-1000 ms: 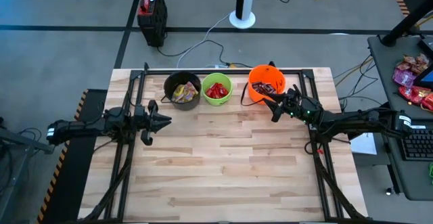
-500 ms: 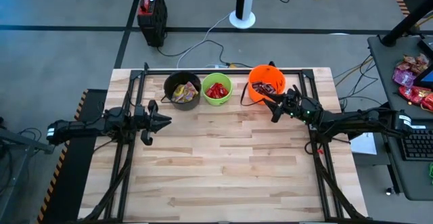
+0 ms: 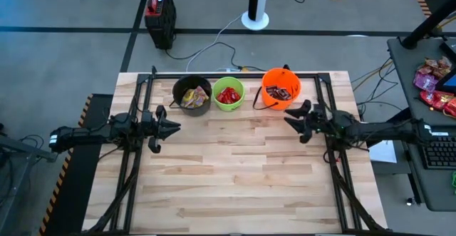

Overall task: Sort candy by brand, put in halloween buckets
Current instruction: Return to Home Position

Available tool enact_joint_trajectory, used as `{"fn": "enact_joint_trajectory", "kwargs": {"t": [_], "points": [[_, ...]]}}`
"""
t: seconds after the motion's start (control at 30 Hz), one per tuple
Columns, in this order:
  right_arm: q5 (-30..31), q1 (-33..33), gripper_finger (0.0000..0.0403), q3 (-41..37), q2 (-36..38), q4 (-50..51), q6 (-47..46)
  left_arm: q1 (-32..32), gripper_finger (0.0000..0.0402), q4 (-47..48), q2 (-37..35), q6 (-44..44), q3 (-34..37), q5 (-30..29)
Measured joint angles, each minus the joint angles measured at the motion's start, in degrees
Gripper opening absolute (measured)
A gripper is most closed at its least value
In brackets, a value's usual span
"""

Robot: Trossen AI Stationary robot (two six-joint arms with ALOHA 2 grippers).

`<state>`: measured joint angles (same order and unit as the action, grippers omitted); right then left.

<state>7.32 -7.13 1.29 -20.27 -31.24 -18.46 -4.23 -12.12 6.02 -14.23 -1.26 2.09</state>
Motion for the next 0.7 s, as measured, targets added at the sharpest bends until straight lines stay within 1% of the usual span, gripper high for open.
{"fn": "enact_joint_trajectory", "kwargs": {"t": [0.13, 0.33, 0.5, 0.7], "points": [[0.2, 0.3, 0.0189, 0.0, 7.6, -0.2, 0.0, 0.0, 0.0052, 0.0, 0.0, 0.0, 0.0, 0.0], [0.2, 0.6, 0.0189, 0.0, 16.1, -0.8, 0.0, 0.0, 0.0052, 0.0, 0.0, 0.0, 0.0, 0.0], [0.2, 0.6, 0.0189, 0.0, 20.0, -0.5, 0.0, 0.0, 0.0052, 0.0, 0.0, 0.0, 0.0, 0.0], [0.2, 0.6, 0.0189, 0.0, 19.3, -0.6, 0.0, 0.0, 0.0052, 0.0, 0.0, 0.0, 0.0, 0.0]]}}
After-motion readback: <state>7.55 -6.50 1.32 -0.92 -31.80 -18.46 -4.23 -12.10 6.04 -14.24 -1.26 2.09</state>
